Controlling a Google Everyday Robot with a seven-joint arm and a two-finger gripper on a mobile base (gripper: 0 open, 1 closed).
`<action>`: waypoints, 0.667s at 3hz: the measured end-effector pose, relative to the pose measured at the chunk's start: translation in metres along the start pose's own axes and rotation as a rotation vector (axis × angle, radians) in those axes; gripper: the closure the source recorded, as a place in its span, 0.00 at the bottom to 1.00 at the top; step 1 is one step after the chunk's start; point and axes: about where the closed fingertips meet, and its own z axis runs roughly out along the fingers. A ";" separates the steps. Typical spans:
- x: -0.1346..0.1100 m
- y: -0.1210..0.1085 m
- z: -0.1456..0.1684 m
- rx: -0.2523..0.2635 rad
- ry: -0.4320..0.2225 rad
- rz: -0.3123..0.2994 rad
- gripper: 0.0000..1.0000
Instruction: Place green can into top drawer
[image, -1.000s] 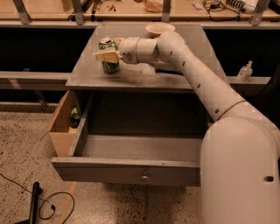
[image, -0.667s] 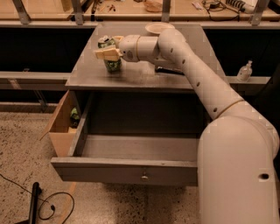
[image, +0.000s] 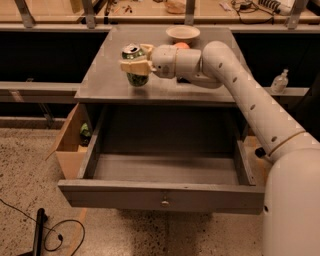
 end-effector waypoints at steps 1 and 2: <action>0.012 0.053 -0.037 -0.042 -0.031 0.075 1.00; 0.023 0.085 -0.062 -0.083 -0.016 0.119 1.00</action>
Offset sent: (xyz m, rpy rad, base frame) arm -0.1273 -0.0662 -0.0479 0.0221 0.1589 0.1196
